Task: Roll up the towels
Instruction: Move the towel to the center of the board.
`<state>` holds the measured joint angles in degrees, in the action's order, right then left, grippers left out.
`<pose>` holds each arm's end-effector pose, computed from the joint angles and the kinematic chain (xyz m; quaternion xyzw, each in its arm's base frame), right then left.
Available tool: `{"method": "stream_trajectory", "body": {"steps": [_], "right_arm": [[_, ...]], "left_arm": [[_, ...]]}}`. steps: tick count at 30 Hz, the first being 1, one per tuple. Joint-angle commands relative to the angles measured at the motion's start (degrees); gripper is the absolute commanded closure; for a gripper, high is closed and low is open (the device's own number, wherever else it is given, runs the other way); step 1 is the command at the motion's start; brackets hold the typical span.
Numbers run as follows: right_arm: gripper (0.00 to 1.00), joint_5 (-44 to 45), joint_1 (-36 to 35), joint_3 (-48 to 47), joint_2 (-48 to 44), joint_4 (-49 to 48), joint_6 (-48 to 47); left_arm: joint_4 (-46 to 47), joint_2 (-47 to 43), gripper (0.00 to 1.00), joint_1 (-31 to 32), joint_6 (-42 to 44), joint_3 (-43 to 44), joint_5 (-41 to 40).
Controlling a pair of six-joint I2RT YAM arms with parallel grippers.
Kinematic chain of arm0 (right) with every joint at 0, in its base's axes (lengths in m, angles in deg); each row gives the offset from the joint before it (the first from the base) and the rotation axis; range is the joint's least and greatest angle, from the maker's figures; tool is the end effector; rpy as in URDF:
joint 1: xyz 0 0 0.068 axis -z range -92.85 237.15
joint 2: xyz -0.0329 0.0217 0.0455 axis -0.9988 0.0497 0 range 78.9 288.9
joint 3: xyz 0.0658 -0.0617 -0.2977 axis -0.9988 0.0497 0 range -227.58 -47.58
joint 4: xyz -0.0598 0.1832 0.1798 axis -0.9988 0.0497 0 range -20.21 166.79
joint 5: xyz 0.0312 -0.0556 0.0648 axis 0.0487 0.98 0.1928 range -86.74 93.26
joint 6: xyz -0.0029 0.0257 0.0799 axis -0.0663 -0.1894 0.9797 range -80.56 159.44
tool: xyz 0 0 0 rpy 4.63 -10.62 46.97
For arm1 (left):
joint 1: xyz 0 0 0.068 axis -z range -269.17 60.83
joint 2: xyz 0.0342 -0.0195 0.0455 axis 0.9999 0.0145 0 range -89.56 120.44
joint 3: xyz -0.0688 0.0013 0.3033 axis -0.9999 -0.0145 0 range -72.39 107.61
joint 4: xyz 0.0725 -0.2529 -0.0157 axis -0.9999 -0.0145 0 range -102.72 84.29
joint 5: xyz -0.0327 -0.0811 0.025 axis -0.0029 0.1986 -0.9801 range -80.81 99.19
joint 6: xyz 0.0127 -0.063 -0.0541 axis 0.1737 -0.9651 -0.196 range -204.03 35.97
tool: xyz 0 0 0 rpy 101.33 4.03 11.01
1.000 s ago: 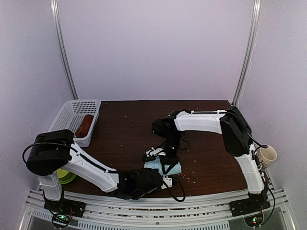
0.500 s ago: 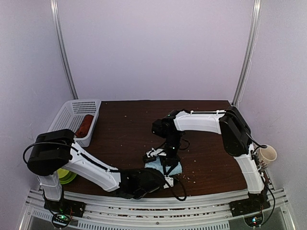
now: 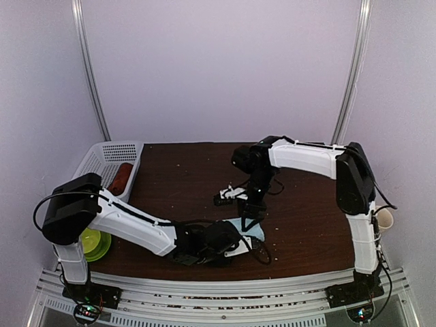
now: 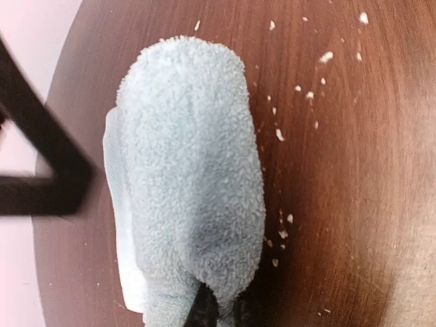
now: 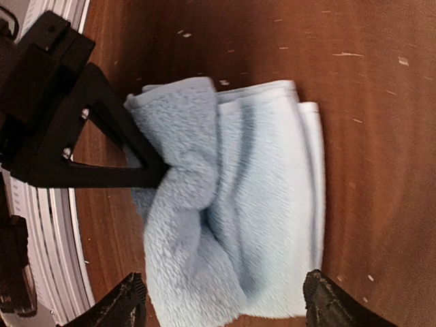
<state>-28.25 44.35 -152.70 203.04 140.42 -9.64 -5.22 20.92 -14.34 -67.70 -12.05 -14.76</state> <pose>0.2999 0.3302 0.2041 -0.6922 0.6687 0.2709 0.0178 0.1394 -0.3996 0.1386 0.6057 0.6937 0.0051 0.3896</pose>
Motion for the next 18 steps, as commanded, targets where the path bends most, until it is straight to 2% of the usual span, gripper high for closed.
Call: {"method": "stream_trajectory", "body": {"steps": [1,3,5,10,14,16,18], "right_arm": [[0.19,2.86,5.49,4.39,-8.20,-8.18,6.26],[0.15,4.29,8.02,7.02,-11.22,-12.44,9.87],[0.00,6.00,10.73,10.37,-15.21,-16.75,12.94],[0.00,13.37,16.46,24.03,-26.92,-31.07,21.15],[0.00,28.31,17.11,38.56,-38.52,-47.27,30.75],[0.00,27.93,18.28,43.77,-43.78,-51.28,33.80],[0.00,22.27,19.96,46.71,-47.31,-51.66,35.18]], "left_arm": [[-7.93,2.19,1.00,-1.70,-5.93,3.83,10.13],[-9.03,2.99,1.00,-2.63,-7.52,5.77,11.91],[-10.12,3.65,1.00,-3.87,-9.60,7.61,15.20],[-13.34,6.54,1.00,-6.76,-15.95,14.06,19.86],[-15.62,9.84,1.00,-7.85,-20.88,20.08,20.45],[-17.33,12.17,1.00,-8.02,-23.12,23.43,20.07],[-19.34,14.51,1.00,-8.16,-25.26,27.23,20.15]]}}
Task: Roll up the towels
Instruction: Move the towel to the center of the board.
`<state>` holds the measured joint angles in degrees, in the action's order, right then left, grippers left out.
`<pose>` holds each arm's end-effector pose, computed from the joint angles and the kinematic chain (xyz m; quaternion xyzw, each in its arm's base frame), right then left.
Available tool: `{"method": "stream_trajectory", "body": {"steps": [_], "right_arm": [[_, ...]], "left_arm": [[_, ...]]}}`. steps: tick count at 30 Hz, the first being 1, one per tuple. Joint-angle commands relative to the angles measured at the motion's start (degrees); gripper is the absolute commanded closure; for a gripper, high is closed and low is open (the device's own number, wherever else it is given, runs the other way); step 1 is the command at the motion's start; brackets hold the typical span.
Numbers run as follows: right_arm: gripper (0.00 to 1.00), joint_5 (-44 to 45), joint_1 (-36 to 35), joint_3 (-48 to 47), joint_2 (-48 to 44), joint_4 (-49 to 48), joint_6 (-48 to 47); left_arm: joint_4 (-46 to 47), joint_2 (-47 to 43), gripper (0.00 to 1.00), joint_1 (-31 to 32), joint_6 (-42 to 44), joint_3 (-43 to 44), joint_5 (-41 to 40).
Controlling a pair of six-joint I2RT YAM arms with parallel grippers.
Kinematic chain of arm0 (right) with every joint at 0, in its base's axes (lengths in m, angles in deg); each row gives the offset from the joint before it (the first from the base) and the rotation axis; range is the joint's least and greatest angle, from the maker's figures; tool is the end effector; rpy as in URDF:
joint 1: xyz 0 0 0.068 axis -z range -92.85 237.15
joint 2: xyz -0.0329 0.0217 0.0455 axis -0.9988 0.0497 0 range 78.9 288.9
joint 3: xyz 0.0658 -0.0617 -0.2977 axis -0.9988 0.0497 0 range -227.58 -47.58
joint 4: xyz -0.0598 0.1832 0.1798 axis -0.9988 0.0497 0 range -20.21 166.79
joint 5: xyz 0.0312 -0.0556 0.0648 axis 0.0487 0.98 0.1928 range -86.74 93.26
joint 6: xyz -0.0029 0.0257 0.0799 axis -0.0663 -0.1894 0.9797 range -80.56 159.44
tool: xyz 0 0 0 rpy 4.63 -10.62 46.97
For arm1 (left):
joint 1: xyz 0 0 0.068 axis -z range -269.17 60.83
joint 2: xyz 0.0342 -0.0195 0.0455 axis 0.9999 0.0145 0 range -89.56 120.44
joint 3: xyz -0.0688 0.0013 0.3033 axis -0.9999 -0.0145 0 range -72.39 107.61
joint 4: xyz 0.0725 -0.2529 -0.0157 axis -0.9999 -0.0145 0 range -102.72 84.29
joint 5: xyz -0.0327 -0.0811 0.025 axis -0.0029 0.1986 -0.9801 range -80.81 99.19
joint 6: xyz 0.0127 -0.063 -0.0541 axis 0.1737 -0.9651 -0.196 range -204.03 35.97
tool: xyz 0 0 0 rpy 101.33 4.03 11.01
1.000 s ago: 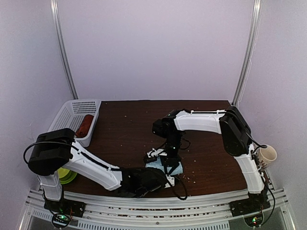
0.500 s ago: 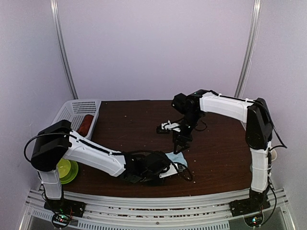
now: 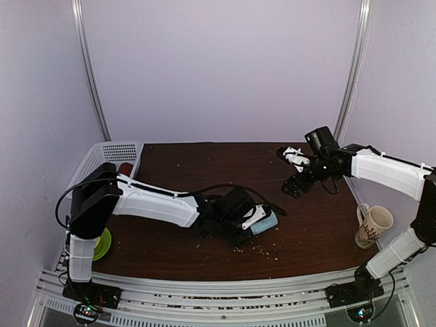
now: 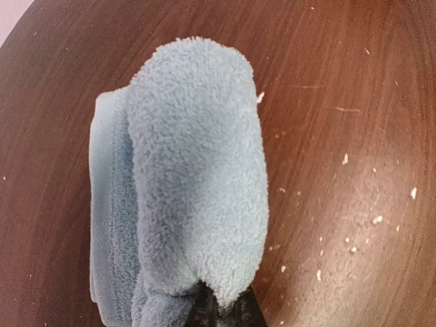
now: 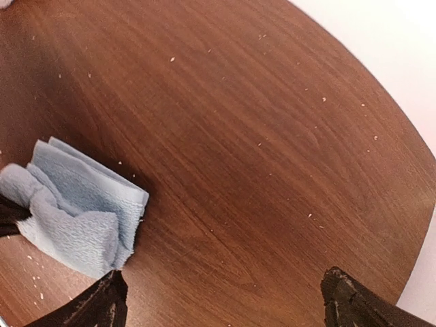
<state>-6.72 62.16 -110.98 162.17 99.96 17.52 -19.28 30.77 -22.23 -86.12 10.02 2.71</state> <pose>0.2950 0.1516 0.2749 -0.3999 0.8471 0.0909 0.3381 0.2023 -0.4538 0.1555 0.4897 0.8056 -0.1426 0.3016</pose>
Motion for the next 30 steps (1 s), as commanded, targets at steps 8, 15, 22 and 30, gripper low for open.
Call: {"method": "stream_trajectory", "body": {"steps": [8,15,22,30], "right_arm": [[0.00,-10.55,4.39,6.93,-5.80,-6.85,13.54],[0.00,-17.60,7.85,8.37,-4.21,-8.58,17.42],[0.00,-22.49,8.22,10.22,-0.67,-11.93,21.61],[0.00,-27.51,11.15,12.96,4.37,-19.32,30.23]], "left_arm": [[-3.81,9.43,1.00,-4.02,-15.50,12.49,13.53],[4.90,10.20,1.00,-7.78,-23.62,11.18,19.84],[12.50,12.23,1.00,-9.84,-32.35,10.43,22.15],[22.89,13.63,1.00,-10.15,-43.49,7.69,19.09]]}}
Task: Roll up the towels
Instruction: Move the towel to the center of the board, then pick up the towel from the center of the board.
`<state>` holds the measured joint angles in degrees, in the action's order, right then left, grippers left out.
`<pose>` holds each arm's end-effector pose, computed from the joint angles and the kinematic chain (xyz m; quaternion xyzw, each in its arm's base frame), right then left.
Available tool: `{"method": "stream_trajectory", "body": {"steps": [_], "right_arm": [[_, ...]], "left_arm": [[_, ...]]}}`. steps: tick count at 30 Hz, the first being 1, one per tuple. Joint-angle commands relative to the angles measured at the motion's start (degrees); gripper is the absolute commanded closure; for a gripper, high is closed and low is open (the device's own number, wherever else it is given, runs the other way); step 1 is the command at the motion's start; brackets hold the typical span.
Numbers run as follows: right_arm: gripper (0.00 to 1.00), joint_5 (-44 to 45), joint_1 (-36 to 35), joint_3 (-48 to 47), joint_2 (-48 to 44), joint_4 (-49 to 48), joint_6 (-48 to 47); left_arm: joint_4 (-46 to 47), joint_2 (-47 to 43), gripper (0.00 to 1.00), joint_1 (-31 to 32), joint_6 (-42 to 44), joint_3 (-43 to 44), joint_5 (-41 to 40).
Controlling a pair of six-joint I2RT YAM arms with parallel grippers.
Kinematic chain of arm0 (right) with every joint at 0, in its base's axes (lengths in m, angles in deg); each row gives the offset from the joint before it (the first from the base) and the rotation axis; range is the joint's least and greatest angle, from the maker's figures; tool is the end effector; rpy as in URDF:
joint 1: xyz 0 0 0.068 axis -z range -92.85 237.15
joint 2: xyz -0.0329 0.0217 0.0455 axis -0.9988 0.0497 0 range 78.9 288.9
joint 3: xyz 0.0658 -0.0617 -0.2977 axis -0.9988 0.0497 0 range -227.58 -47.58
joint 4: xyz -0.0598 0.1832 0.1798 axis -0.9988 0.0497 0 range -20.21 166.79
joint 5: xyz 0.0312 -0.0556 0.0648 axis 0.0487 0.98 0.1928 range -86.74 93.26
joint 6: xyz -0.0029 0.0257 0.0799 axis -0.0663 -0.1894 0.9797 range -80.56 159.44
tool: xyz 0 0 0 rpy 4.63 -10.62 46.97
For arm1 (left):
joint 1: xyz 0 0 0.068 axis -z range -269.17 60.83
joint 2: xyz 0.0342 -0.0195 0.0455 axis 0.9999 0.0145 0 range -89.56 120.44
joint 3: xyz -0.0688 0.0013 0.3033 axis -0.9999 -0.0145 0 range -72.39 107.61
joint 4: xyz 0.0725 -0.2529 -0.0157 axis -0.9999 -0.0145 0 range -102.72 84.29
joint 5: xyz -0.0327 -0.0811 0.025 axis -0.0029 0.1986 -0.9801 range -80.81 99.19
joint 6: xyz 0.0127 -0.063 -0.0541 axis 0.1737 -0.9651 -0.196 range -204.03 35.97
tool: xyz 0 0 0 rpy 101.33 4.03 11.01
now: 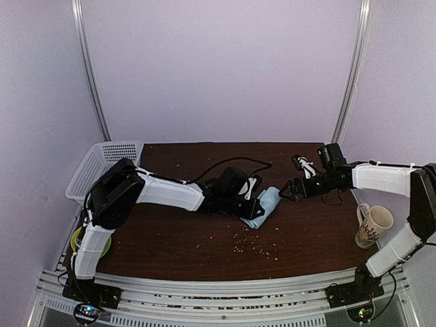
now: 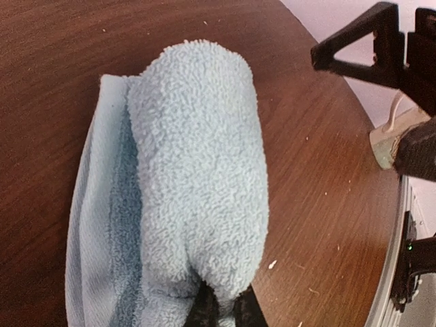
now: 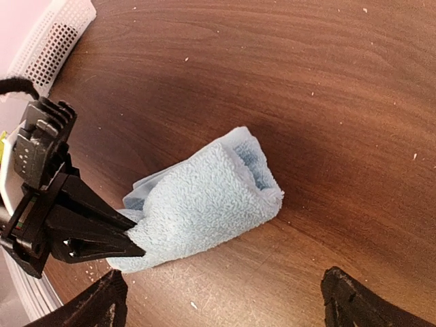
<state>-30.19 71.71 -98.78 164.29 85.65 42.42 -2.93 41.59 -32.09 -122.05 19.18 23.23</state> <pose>0.2984 0.1246 0.2228 -0.1954 0.8841 0.3194 0.2797 0.2921 -0.4838 0.1435 0.2009 0.8661 -0.4017 0.2194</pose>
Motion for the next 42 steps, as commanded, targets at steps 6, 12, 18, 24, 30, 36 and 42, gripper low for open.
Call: {"method": "stream_trajectory", "body": {"steps": [6,12,18,24,30,36,42], "right_arm": [[0.00,-11.97,3.14,0.62,7.80,-7.19,6.47],[0.00,-14.25,3.97,0.03,12.93,-10.79,9.84],[0.00,-16.06,4.10,0.42,16.75,-19.57,17.80],[0.04,-17.85,3.93,0.32,20.98,-24.92,22.66],[0.12,-18.95,3.39,-0.67,24.77,-25.76,25.11],[0.16,-20.19,1.47,-2.32,27.48,-27.12,26.89],[0.21,-21.89,0.29,-4.32,31.44,-29.06,29.37]], "left_arm": [[11.45,5.02,1.00,-0.77,-13.17,-0.63,-2.17],[14.94,5.98,1.00,-1.59,-16.46,-1.37,-3.55],[16.59,7.93,1.00,-1.83,-18.08,-0.33,-3.11],[18.87,8.86,1.00,-2.12,-19.59,-0.20,-3.52],[21.48,9.43,1.00,-2.54,-20.59,-0.51,-3.17],[22.29,11.07,1.00,-2.93,-21.31,1.06,-2.21],[22.58,12.20,1.00,-3.35,-21.60,1.78,-1.00]]}}
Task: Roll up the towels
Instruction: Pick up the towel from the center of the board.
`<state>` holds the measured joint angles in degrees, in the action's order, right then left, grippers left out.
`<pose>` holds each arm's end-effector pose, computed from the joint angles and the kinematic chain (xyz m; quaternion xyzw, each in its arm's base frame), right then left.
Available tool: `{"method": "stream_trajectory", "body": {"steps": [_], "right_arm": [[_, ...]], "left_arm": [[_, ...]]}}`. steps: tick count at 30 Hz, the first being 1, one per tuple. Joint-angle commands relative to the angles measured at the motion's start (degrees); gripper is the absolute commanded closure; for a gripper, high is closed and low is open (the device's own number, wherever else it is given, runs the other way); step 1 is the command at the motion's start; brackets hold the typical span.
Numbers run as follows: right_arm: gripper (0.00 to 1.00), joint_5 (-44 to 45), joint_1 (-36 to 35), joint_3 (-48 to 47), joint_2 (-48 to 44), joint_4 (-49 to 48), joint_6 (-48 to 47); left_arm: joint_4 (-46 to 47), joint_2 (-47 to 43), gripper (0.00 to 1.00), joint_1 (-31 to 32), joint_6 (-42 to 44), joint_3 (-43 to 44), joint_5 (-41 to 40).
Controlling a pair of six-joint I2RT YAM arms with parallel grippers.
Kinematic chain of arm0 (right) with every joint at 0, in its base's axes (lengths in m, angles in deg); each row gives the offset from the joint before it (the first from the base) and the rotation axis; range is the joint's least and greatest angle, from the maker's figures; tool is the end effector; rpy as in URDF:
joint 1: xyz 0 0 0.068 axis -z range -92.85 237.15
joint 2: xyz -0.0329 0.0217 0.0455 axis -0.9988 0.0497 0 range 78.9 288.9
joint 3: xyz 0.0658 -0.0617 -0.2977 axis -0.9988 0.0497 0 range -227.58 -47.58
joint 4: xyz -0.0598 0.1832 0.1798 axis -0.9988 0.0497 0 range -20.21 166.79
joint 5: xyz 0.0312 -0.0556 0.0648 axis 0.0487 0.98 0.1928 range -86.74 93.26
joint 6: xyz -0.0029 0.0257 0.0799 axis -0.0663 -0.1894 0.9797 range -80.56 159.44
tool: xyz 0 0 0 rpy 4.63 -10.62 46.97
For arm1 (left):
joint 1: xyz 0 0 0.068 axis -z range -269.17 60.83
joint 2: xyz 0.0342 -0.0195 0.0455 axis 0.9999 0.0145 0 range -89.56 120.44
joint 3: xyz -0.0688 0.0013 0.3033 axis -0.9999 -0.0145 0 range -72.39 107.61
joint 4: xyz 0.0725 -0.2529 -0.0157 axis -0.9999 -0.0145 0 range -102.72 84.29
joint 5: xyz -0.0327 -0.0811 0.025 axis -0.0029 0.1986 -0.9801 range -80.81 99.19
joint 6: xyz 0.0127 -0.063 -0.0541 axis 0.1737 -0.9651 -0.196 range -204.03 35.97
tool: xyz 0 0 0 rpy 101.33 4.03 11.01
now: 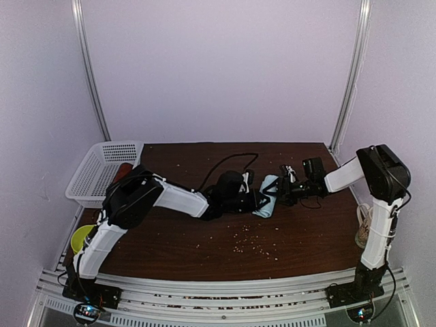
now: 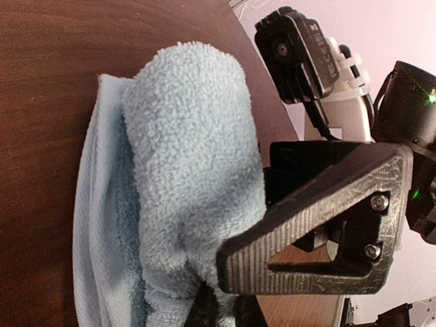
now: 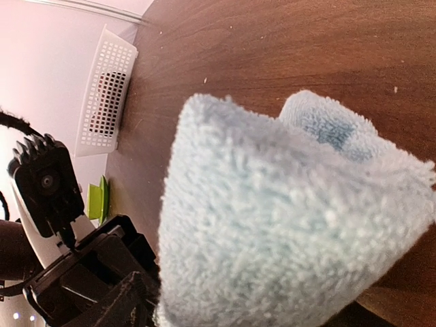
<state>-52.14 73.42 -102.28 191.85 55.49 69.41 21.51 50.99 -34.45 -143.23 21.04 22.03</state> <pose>0.3769 0.1545 0.1339 -0.0649 0.8324 0.5260 0.1622 0.3353 -0.5021 0.1162 0.0324 0.8154 -0.5283 0.2345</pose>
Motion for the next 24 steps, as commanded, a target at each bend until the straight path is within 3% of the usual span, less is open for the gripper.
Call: {"method": "stream_trajectory", "body": {"steps": [1,6,14,17,20,24], "right_arm": [[0.22,-0.06,-1.79,-0.99,4.32,0.75,2.66],[0.31,-0.99,-2.91,-1.49,5.71,-2.10,4.72],[0.80,-5.24,-3.18,-1.24,7.98,-9.17,9.30],[0.94,-6.56,-3.23,-1.54,7.23,-10.75,10.01],[0.99,-6.89,-3.22,-2.44,5.05,-9.57,8.80],[1.00,-6.19,-3.20,-4.76,0.51,-3.25,3.05]], "left_arm": [[-1.76,2.86,1.00,-1.09,-0.44,-0.16,0.36],[-0.93,3.03,1.00,-1.62,-0.61,-0.04,1.62],[-0.50,2.26,1.00,-2.03,0.30,-0.40,2.97],[0.49,0.19,1.00,-2.01,1.49,-2.03,2.99],[0.74,-3.53,0.98,-2.15,4.19,-4.70,2.77],[-0.47,-11.36,0.80,-2.12,9.37,-10.10,0.31]]}}
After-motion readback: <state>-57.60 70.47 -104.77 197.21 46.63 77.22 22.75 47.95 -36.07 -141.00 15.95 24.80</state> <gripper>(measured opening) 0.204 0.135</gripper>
